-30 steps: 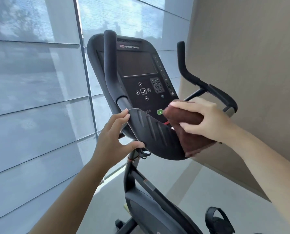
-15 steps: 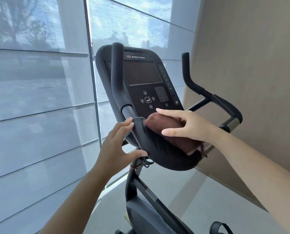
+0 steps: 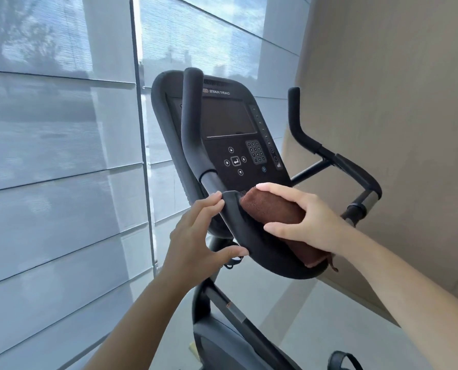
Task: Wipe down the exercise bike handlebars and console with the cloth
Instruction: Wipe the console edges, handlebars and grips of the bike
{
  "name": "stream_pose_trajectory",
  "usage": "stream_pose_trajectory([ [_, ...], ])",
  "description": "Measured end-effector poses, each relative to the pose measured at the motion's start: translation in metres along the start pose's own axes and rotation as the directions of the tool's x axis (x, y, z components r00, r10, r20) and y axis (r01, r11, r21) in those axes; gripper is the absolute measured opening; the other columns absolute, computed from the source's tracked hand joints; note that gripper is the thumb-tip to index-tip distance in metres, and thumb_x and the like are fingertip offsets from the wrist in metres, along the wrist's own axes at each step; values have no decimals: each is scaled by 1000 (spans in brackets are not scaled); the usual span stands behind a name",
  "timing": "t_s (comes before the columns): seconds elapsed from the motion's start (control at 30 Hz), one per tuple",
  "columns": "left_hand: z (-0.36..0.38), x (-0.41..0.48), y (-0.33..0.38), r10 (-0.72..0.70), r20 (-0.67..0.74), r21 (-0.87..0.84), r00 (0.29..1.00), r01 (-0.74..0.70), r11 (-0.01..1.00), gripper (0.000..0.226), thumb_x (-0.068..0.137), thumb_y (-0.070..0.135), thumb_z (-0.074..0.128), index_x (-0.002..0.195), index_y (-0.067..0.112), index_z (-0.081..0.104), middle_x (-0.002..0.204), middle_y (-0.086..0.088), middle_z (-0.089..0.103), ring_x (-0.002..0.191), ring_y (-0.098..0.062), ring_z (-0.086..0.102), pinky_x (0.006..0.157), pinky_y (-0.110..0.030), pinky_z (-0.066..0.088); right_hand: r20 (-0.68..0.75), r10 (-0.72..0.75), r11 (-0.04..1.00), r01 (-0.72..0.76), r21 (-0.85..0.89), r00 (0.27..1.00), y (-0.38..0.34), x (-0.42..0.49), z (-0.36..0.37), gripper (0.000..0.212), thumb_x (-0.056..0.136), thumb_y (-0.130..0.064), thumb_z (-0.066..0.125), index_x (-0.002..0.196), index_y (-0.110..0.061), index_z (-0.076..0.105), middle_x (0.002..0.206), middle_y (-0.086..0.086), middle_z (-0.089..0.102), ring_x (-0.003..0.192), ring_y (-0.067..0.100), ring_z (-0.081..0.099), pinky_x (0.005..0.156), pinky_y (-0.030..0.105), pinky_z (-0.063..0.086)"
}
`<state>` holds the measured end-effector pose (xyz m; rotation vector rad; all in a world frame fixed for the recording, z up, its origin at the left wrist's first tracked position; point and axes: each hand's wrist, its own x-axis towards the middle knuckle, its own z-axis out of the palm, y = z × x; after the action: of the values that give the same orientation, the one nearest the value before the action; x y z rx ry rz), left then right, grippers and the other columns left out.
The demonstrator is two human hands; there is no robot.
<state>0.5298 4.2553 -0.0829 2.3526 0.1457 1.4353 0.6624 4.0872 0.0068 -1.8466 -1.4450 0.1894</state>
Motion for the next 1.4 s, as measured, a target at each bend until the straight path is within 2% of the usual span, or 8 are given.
stream_pose_trajectory([
  [0.1,-5,5,-7,46,-7,-39,999,-46,998,71,70,68,59,121,18,52,130,2,53,118,-13,52,95,-38,45,-188,-58,977,17,-215,980,-12,-5,11,60,72,-25,73,113,-60,47,111,-10,56,98,4,52,82,5,38],
  [0.23,-10,18,-24,120,57,-40,991,-117,992,75,78,69,48,121,8,57,131,-2,53,121,-12,45,103,-25,33,-401,-13,976,-76,-203,916,-33,17,28,55,73,-26,71,118,-50,52,110,-3,57,96,9,53,76,-3,34],
  [0.5,-14,42,-70,286,139,-66,948,-279,958,68,86,60,43,128,7,52,139,-4,46,130,-15,36,104,-43,30,-427,211,903,-342,-259,879,-52,2,50,51,72,-29,68,100,-66,47,104,-8,53,102,16,50,89,28,40],
  [0.67,-22,44,-84,350,105,-137,931,-335,932,67,91,60,36,121,4,57,134,-10,52,125,-18,42,102,-42,36,-481,270,907,-388,-162,834,-62,-8,53,52,73,-19,72,100,-59,53,117,-10,58,103,5,54,80,13,38],
  [0.9,-26,80,-119,275,33,-78,961,-272,959,66,80,45,54,125,-4,51,137,-18,47,121,-24,40,99,-37,34,-519,114,950,-246,-193,847,-64,98,57,50,76,-23,71,119,-44,54,118,-14,56,103,0,51,80,-4,33],
  [1.07,-34,117,-136,240,68,-2,968,-240,971,85,78,59,48,135,-4,40,147,-16,34,130,-21,31,103,-42,32,-531,-42,970,-92,-223,846,-51,166,60,54,76,-26,71,123,-44,51,115,-4,57,105,7,54,87,7,35],
  [1.3,-36,145,-146,245,109,-32,963,-243,969,111,67,77,48,144,1,25,154,-3,16,138,-11,19,107,-36,27,-793,-134,962,270,40,594,-56,222,39,50,81,-17,68,125,-31,50,128,-5,54,115,1,51,96,10,38],
  [1.4,-36,144,-146,247,99,-37,964,-244,969,110,67,76,49,144,2,24,154,-6,18,140,-11,18,107,-35,29,-759,-141,954,292,68,636,-61,241,46,50,82,-18,67,127,-29,49,127,-4,55,113,2,52,94,10,39],
])
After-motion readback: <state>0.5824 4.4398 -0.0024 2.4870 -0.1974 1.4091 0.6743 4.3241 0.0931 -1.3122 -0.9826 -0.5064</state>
